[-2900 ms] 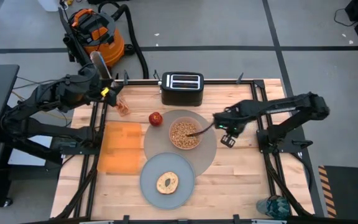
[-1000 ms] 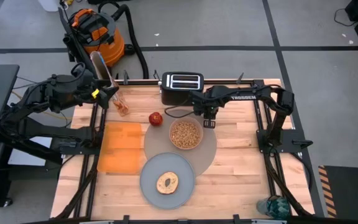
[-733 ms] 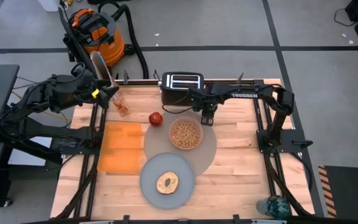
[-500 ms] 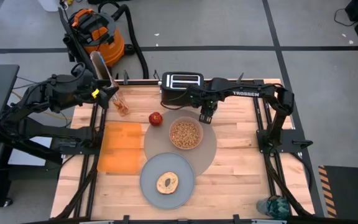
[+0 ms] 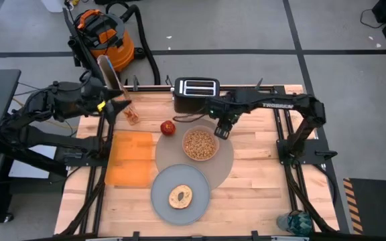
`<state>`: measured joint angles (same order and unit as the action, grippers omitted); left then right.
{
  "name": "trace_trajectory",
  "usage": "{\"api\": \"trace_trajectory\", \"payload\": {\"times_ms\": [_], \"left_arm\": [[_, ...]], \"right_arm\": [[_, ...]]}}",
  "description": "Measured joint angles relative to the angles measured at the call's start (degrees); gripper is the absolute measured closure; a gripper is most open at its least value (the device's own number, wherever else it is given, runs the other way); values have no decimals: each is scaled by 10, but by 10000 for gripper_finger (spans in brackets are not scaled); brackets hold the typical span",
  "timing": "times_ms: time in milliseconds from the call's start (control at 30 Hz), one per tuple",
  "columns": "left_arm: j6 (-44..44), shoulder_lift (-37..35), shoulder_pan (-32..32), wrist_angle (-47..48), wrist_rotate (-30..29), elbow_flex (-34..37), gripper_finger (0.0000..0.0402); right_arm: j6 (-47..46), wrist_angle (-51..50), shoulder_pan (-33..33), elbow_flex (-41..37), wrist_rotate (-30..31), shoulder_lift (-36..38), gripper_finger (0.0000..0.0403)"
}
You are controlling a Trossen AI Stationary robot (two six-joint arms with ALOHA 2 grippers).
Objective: Arrange a breakfast setting
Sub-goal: Adjust the light blue plate on the gray placemat
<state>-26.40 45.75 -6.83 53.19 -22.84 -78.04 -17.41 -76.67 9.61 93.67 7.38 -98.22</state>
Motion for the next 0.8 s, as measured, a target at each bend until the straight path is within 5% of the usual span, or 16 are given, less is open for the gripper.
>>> {"api": "trace_trajectory", "payload": {"times_ms": [200,533,667,800], "left_arm": [[37,22,75,-56,25,-1,104],[76,60,197,-60,26,0,104],[76,84,231,-67,26,0,104],[66,111,256,-75,24,0,104]], "right_arm": [[-144,-21,-91,0,-10,48,268],[-552,-120,-266,0,-87,97,265],[-591,-121,-322,0,-89,89,247],[-482,-57,-362,0,-7,68,218]]}}
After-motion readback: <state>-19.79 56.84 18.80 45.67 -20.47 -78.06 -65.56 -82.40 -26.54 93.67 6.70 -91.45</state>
